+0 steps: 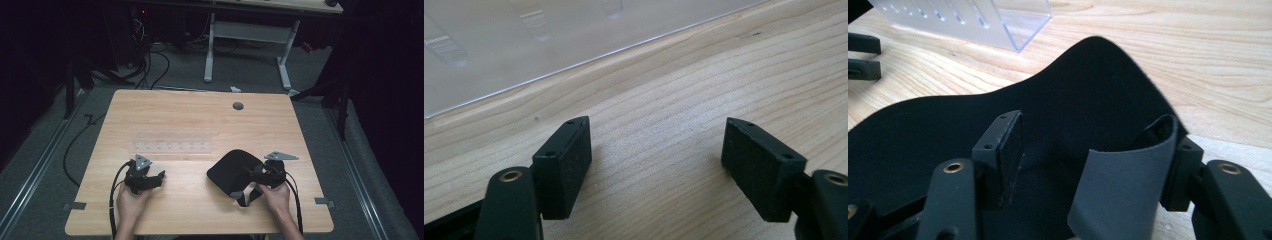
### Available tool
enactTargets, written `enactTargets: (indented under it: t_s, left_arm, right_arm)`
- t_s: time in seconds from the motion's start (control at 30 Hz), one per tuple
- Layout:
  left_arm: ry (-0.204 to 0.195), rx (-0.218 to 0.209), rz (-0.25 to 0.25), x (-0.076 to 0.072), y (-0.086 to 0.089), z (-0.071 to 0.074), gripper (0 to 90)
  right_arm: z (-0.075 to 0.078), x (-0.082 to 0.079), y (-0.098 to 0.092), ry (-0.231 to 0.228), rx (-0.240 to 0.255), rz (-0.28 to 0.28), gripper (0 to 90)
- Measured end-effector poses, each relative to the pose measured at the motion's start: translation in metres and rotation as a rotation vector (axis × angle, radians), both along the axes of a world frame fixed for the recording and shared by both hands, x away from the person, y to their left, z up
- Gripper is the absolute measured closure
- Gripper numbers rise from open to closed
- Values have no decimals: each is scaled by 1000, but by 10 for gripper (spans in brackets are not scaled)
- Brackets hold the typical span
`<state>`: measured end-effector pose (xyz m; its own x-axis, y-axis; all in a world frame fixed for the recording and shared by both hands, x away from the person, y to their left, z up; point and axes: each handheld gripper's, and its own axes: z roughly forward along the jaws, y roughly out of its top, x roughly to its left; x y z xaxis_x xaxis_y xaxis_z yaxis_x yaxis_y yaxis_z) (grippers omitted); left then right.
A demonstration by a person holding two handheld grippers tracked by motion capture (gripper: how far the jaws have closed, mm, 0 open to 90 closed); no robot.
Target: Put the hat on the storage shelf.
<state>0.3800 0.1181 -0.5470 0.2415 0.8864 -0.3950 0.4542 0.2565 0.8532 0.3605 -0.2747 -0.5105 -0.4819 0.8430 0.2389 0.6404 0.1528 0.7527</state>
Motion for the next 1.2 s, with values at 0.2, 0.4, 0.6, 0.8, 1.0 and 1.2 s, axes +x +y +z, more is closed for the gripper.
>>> enactTargets:
  t_s: [0.2,0.4,0.6,0.8,1.0,1.2]
  left_arm:
    - [0,0,0,0,0,0,284]
    - [0,0,0,0,0,0,285]
    - [0,0,0,0,0,0,284]
    - [0,0,1,0,0,0,284]
    - [0,0,0,0,0,0,284]
    - [0,0,1,0,0,0,284]
  right_arm:
    - [-7,3,3,16,3,14,403]
    - [-13,3,2,28,10,31,445]
    - [-15,0,-2,23,23,57,531]
    - [-14,-4,-4,0,27,99,638]
    - [-13,-7,-8,-2,55,141,737]
    - [-10,-11,-10,-10,69,176,804]
